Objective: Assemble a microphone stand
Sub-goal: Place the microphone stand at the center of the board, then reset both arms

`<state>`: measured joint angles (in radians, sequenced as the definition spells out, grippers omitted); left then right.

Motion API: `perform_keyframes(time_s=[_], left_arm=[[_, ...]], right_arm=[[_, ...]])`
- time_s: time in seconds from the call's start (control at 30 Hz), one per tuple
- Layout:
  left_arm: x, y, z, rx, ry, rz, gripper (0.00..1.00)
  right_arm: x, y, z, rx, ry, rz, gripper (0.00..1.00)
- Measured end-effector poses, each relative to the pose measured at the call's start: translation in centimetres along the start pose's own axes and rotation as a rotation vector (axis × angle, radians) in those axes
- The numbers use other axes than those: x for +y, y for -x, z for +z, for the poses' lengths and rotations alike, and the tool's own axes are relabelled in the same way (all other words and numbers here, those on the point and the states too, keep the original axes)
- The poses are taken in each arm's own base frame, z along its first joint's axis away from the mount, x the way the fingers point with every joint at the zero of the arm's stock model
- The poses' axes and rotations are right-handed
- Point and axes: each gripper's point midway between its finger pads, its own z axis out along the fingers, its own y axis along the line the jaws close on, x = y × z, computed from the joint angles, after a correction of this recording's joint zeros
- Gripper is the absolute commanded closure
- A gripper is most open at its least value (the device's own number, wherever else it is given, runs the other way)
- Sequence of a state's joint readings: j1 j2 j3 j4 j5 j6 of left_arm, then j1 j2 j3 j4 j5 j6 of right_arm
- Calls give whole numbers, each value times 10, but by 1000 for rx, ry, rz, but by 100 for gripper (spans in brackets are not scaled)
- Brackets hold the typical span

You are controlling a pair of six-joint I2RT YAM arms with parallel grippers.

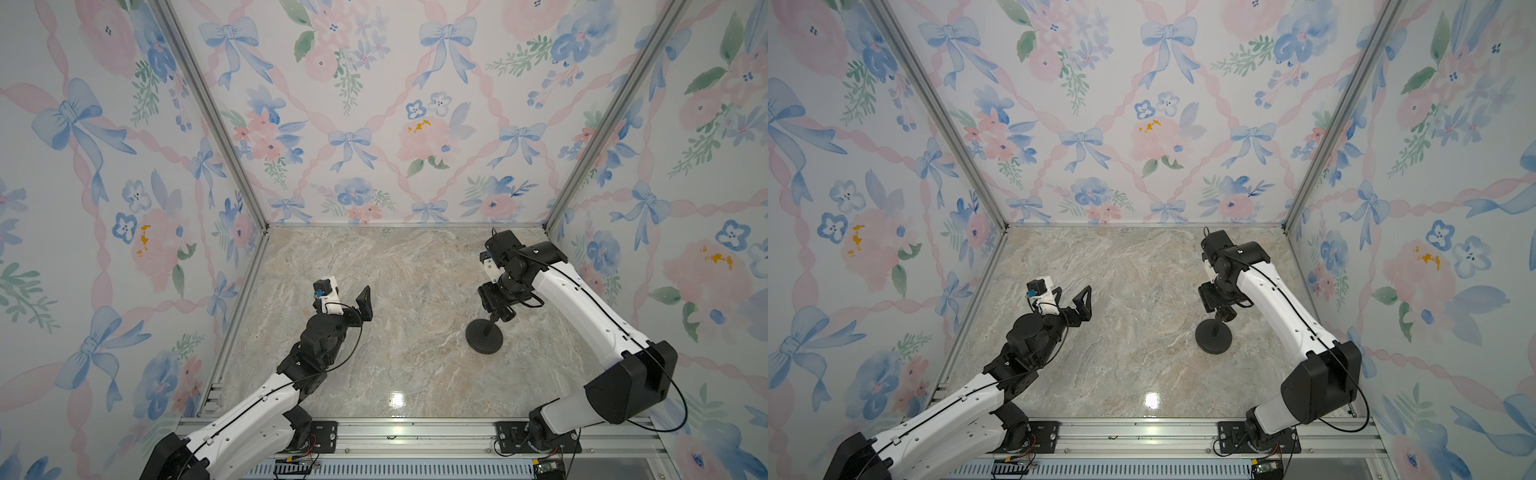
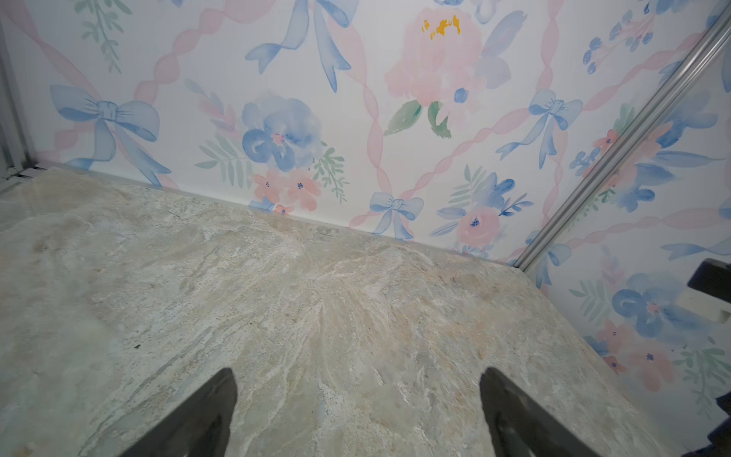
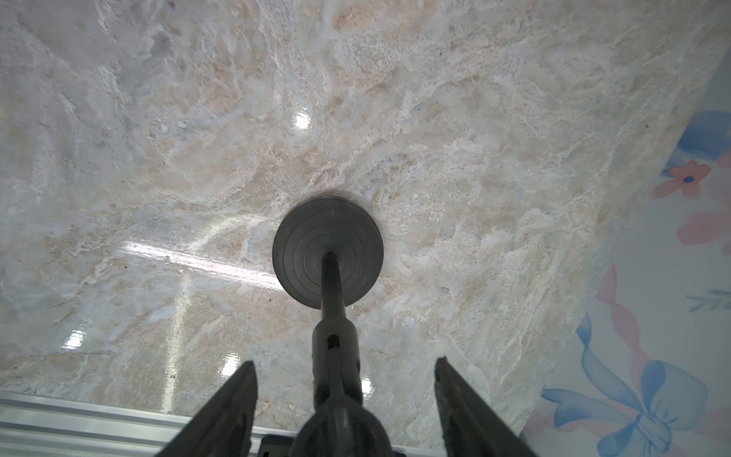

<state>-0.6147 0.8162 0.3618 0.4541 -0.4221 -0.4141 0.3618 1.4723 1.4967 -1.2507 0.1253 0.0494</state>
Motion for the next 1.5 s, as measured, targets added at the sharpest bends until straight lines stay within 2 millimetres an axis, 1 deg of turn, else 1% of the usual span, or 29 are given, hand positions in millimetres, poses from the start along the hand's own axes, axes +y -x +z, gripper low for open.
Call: perform_keyframes(time_s=[0.07, 0.13, 0.2, 0.23, 0.27, 0.33, 0.37, 0.43, 0.47, 0.5, 0.53, 0.6, 0.67, 0.7, 0.73, 0.8, 0.87, 0.93, 1.0, 1.07, 1.13, 1.2, 1.23, 1.3, 1.33, 1.37, 1.43, 1.47, 1.5], left_arm=[[7, 0, -1, -10, 35, 73, 2], [11, -3, -1, -3, 56, 178, 2], [17, -8, 1, 13, 86, 296, 2], [20, -10, 3, 20, 105, 344, 2], [24, -13, 5, 30, 126, 399, 2], [34, -18, 11, 52, 165, 486, 2], [43, -19, 14, 63, 193, 519, 2], [64, -21, 21, 84, 252, 549, 2], [77, -20, 25, 91, 281, 550, 2], [89, -19, 27, 95, 303, 542, 2], [98, -19, 29, 96, 321, 535, 2], [114, -24, 32, 98, 330, 515, 2], [124, -35, 33, 107, 309, 482, 2], [130, -43, 33, 115, 297, 465, 2], [136, -51, 32, 121, 290, 446, 2], [147, -68, 28, 138, 279, 416, 2], [149, -81, 29, 159, 255, 403, 2], [147, -81, 35, 139, 226, 390, 2], [146, -79, 42, 111, 204, 377, 2], [147, -82, 49, 104, 187, 370, 2], [148, -87, 49, 107, 178, 366, 2], [144, -83, 51, 82, 162, 366, 2], [142, -79, 51, 65, 157, 366, 2], [140, -72, 52, 38, 149, 366, 2], [140, -71, 52, 30, 147, 367, 2], [139, -69, 52, 24, 144, 367, 2], [137, -67, 52, 15, 139, 367, 2], [137, -66, 52, 12, 138, 367, 2], [137, -66, 52, 10, 140, 367, 2]], right_arm=[[-9, 4, -20, -92, 11, 50, 23], [-26, 12, -44, -229, 15, 133, 17], [-52, 16, -65, -398, 4, 253, 12], [-64, 15, -69, -468, -5, 307, 5], [-82, 12, -72, -564, -25, 397, 1], [-115, 0, -63, -692, -78, 547, 1], [-132, -9, -53, -754, -106, 636, 1], [-157, -23, -25, -823, -146, 763, 1], [-167, -29, -7, -849, -161, 808, 1], [-172, -32, 11, -871, -171, 823, 1], [-173, -34, 29, -887, -170, 823, 1], [-163, -42, 69, -894, -152, 795, 1], [-149, -46, 93, -880, -139, 727, 1], [-140, -43, 99, -882, -128, 669, 1], [-130, -36, 100, -896, -119, 610, 1], [-103, -10, 92, -965, -96, 451, 1], [-81, 11, 86, -1029, -84, 333, 1], [-64, 24, 91, -1047, -106, 239, 1], [-58, 30, 96, -1049, -129, 191, 1], [-63, 37, 93, -1083, -150, 190, 1], [-74, 47, 91, -1114, -166, 218, 1], [-88, 57, 89, -1144, -170, 266, 1], [-92, 60, 88, -1159, -171, 281, 1], [-96, 57, 81, -1190, -179, 305, 1], [-94, 55, 76, -1196, -179, 305, 1], [-94, 51, 66, -1200, -182, 304, 1], [-97, 51, 36, -1228, -195, 295, 1], [-102, 54, 12, -1279, -209, 291, 1], [-109, 55, -7, -1325, -221, 296, 1]])
